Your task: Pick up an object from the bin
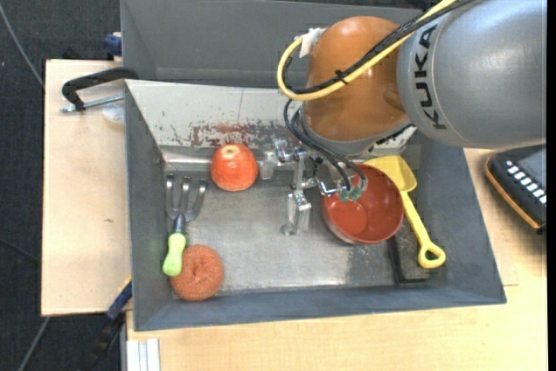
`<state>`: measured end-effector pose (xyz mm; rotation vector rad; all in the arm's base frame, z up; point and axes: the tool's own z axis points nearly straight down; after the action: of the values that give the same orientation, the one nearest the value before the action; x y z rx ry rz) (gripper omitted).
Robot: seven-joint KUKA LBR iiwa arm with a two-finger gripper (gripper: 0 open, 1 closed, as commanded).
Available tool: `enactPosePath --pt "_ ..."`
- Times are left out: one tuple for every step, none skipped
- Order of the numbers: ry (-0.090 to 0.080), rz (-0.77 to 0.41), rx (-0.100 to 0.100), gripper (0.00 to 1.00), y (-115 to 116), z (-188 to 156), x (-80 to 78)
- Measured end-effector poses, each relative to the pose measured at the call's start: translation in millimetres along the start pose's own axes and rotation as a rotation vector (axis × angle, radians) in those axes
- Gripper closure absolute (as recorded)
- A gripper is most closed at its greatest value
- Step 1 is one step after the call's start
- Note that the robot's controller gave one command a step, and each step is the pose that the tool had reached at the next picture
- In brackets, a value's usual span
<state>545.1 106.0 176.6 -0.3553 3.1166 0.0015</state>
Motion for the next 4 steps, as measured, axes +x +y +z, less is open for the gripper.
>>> enactPosePath --pt "-0.008 -0.001 0.000 1.00 1 -4 -1.9" --pt "-0.016 -0.238 0.000 1.00 9 -16 -10.6" --pt "-0.015 -0.237 0.000 0.00 9 -15 -10.3" --pt "-0.014 -0.236 0.000 1.00 9 -15 -10.3"
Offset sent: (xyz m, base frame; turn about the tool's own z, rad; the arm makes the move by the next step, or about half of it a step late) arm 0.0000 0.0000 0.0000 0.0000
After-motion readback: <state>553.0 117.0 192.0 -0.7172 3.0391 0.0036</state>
